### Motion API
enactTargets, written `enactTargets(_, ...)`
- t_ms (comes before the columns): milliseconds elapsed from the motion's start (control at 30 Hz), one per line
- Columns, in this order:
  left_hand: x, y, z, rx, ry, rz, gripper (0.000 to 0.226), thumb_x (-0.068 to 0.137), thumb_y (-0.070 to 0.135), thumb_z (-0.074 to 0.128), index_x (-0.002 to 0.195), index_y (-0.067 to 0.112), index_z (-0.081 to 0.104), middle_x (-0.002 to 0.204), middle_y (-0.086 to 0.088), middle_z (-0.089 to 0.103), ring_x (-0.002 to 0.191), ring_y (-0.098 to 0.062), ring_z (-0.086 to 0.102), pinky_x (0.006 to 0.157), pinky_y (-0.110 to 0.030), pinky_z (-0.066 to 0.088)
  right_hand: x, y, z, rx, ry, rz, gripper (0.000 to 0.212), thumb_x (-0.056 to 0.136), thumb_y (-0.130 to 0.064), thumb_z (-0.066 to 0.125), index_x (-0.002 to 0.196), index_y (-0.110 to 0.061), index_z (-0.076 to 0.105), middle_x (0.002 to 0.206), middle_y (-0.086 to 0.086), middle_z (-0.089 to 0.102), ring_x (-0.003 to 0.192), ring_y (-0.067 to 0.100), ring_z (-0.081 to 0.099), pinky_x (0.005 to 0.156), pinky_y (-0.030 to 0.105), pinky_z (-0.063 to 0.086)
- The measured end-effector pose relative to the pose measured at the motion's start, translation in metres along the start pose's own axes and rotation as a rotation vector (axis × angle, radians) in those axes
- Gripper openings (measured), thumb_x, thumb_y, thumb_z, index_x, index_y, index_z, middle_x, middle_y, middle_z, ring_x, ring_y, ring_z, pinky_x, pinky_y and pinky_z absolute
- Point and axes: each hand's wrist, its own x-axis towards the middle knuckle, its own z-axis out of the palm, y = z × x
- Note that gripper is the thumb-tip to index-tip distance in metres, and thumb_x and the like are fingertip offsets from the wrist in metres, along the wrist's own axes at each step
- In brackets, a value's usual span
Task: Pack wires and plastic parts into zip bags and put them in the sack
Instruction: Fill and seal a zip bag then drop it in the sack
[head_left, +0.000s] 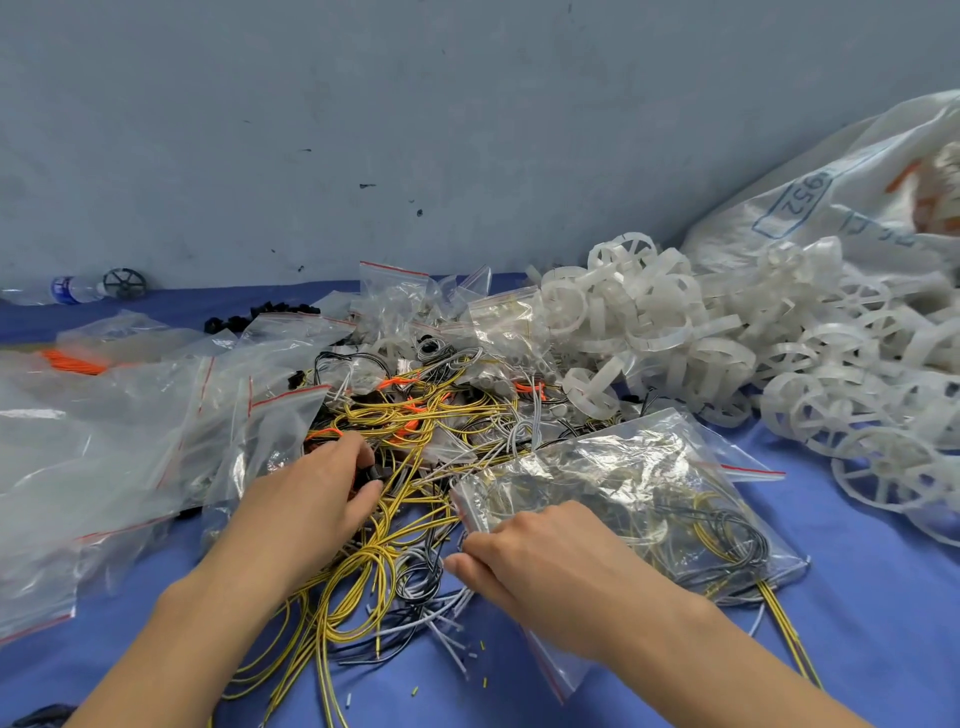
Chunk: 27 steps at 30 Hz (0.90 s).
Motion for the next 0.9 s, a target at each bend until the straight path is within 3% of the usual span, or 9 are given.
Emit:
enactTargets(133, 0.003, 0.003, -0.003, -0.325, 0.045, -0.082, 0.017, 0.09, 0.049, 0.056, 0.093, 0.035, 0.047, 0.066, 0.009, 0.053, 0.056, -0.005, 0.053, 0.05, -0.029, 0.039, -0.001, 0.004, 0.0, 0.002, 0.022, 0.07, 0.038, 0.104, -0.049, 0.026, 0.1, -0.021, 0.051, 0.087, -0.002, 0.053, 0.074, 0.028, 0.06, 0.046, 0.029, 0.023)
enactTargets(267, 0.01, 0.022, -0.018, -1.087, -0.039, -0.343, 0.017, 0.091, 0.036, 0.064, 0.1, 0.023, 0.057, 0.059, 0.001, 0.058, 0.044, -0.01, 0.053, 0.041, -0.029, 0.045, 0.002, 0.008, -0.003, 0.144, -0.039, 0.212, 0.017, 0.098, -0.037, 0.044, 0.105, -0.022, 0.048, 0.102, 0.0, 0.056, 0.089, 0.029, 0.06, 0.066, 0.037, 0.045)
enactTargets(367, 0.006, 0.046, -0.027, -1.548, -0.215, -0.475, 0.029, 0.083, 0.029, 0.067, 0.101, 0.008, 0.058, 0.073, -0.009, 0.069, 0.054, -0.019, 0.065, 0.046, -0.028, 0.052, 0.002, 0.013, -0.007, 0.321, 0.007, 0.312, 0.013, 0.096, -0.03, 0.046, 0.108, -0.026, 0.045, 0.087, -0.01, 0.053, 0.082, 0.02, 0.053, 0.066, 0.034, 0.037)
enactTargets(433, 0.0, 0.059, -0.026, -1.733, -0.335, -0.522, 0.039, 0.073, 0.028, 0.07, 0.102, 0.004, 0.058, 0.089, -0.018, 0.074, 0.072, -0.028, 0.072, 0.056, -0.03, 0.058, 0.003, 0.017, -0.009, 0.453, 0.072, 0.389, 0.025, 0.095, -0.03, 0.049, 0.12, -0.03, 0.045, 0.077, -0.01, 0.056, 0.073, 0.014, 0.053, 0.064, 0.032, 0.037)
enactTargets(533, -0.009, 0.074, -0.022, -1.906, -0.506, -0.539, 0.038, 0.081, 0.021, 0.069, 0.11, 0.0, 0.056, 0.107, -0.03, 0.069, 0.098, -0.039, 0.07, 0.071, -0.035, 0.06, 0.003, 0.022, -0.011, 0.667, 0.166, 0.539, 0.038, 0.095, -0.03, 0.052, 0.133, -0.028, 0.05, 0.072, -0.004, 0.065, 0.063, 0.004, 0.059, 0.052, 0.015, 0.042)
enactTargets(633, -0.016, 0.089, -0.014, -1.897, -0.581, -0.583, 0.033, 0.092, 0.017, 0.064, 0.118, -0.002, 0.056, 0.111, -0.03, 0.067, 0.102, -0.039, 0.068, 0.079, -0.041, 0.06, 0.003, 0.026, -0.014, 0.836, 0.251, 0.641, 0.021, 0.095, -0.027, 0.055, 0.111, -0.023, 0.067, 0.065, -0.007, 0.065, 0.048, -0.001, 0.057, 0.042, 0.012, 0.038)
enactTargets(733, -0.019, 0.102, -0.004, -1.711, -0.524, -0.611, 0.024, 0.093, 0.016, 0.063, 0.11, -0.002, 0.059, 0.111, -0.028, 0.068, 0.099, -0.033, 0.07, 0.086, -0.043, 0.059, 0.002, 0.025, -0.018, 0.923, 0.34, 0.656, 0.013, 0.095, -0.031, 0.057, 0.089, -0.025, 0.067, 0.058, -0.007, 0.063, 0.045, 0.004, 0.057, 0.046, 0.022, 0.045)
enactTargets(800, -0.018, 0.107, -0.003, -1.469, -0.458, -0.473, 0.022, 0.093, 0.019, 0.064, 0.108, 0.003, 0.06, 0.109, -0.021, 0.071, 0.098, -0.03, 0.071, 0.087, -0.044, 0.058, 0.002, 0.022, -0.021, 0.852, 0.382, 0.631, 0.012, 0.092, -0.034, 0.058, 0.086, -0.027, 0.065, 0.063, -0.008, 0.064, 0.051, 0.004, 0.057, 0.053, 0.025, 0.046)
enactTargets(900, -0.011, 0.111, -0.007, -0.995, -0.344, -0.071, 0.016, 0.092, 0.018, 0.059, 0.107, 0.019, 0.065, 0.094, -0.001, 0.074, 0.088, -0.017, 0.071, 0.075, -0.034, 0.059, 0.003, 0.013, -0.026, 0.709, 0.362, 0.574, 0.013, 0.089, -0.04, 0.055, 0.093, -0.032, 0.064, 0.069, -0.015, 0.064, 0.061, 0.002, 0.058, 0.055, 0.022, 0.043)
